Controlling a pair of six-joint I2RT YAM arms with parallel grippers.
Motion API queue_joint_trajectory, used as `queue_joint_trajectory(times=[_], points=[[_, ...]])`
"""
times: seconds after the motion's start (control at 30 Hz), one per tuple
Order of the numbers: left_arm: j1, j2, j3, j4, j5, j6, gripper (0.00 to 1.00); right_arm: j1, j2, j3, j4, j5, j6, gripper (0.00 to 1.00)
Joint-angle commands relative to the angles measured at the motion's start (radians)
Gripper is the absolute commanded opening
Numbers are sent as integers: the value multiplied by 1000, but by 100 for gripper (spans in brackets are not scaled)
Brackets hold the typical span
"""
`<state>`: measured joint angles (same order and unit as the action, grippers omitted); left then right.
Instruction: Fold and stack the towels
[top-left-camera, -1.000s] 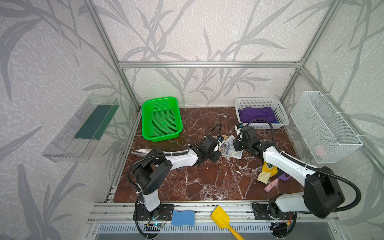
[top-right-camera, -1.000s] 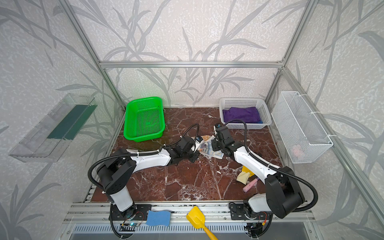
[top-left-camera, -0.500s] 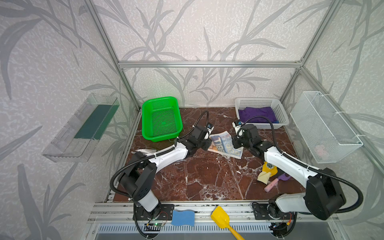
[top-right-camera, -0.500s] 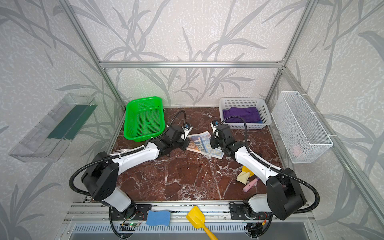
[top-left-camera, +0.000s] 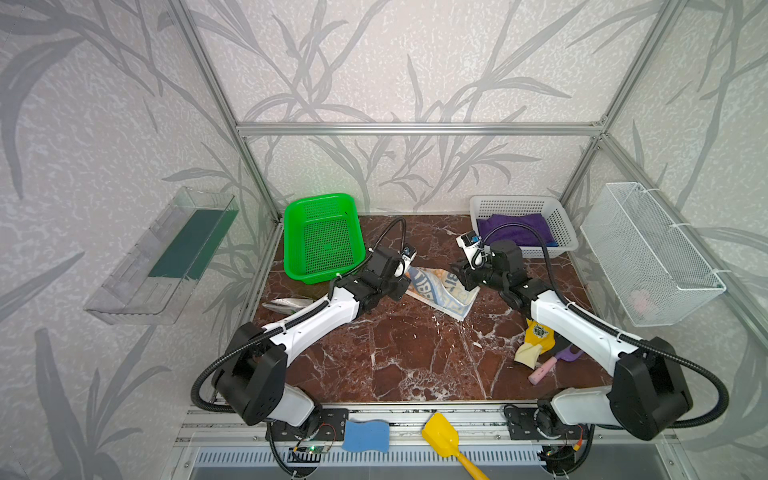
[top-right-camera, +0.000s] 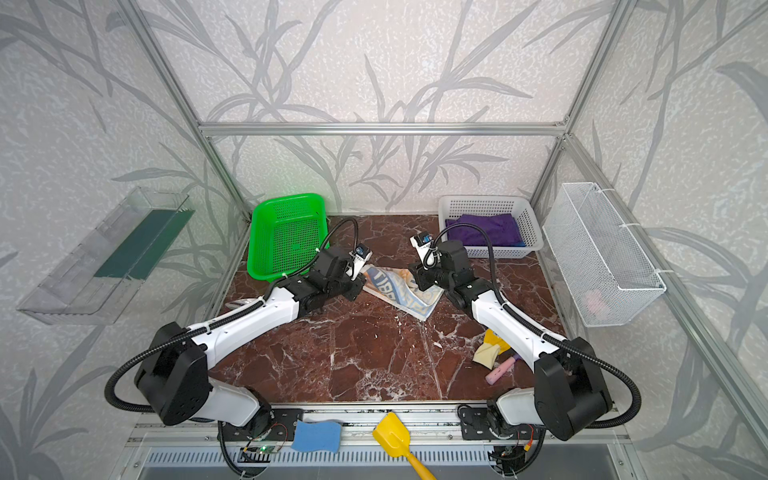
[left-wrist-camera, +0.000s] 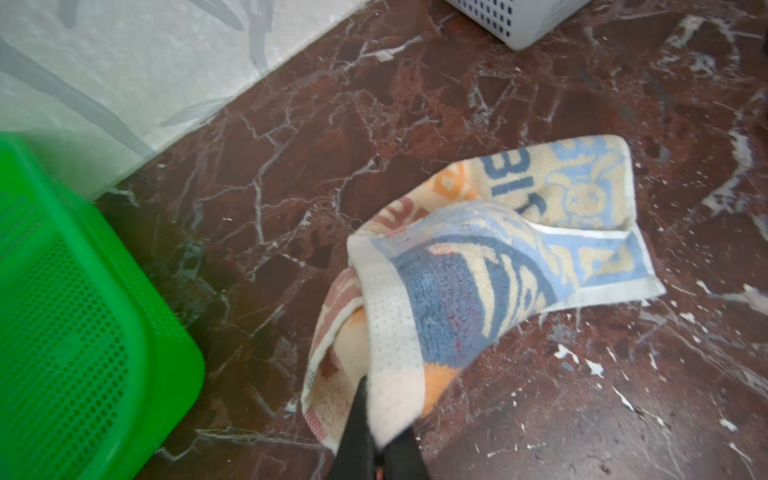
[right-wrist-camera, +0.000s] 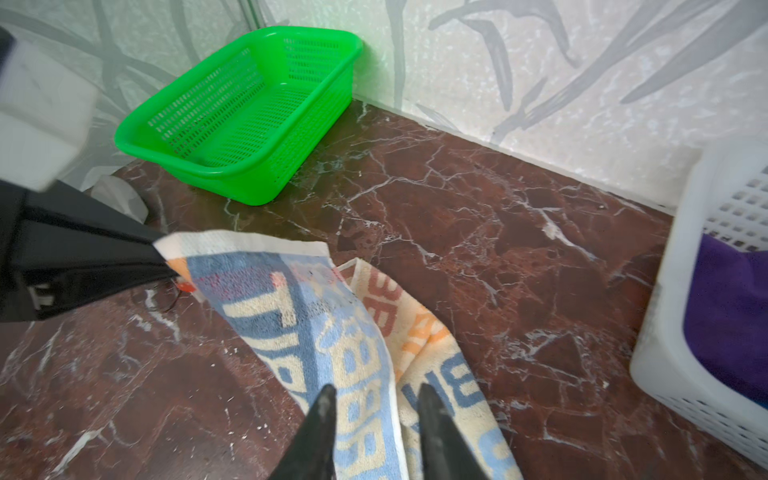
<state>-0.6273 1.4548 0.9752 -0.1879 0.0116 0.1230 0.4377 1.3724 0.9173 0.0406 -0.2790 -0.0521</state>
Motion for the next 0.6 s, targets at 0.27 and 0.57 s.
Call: queue_joint_trajectory(times=[0.27, 0.57], points=[[-144, -37, -226, 35, 126, 57, 0, -2, 190, 173, -194, -204, -315, 52], [-180, 0, -254, 19, 126, -27, 43, -2, 489, 488, -385, -301, -163, 53]])
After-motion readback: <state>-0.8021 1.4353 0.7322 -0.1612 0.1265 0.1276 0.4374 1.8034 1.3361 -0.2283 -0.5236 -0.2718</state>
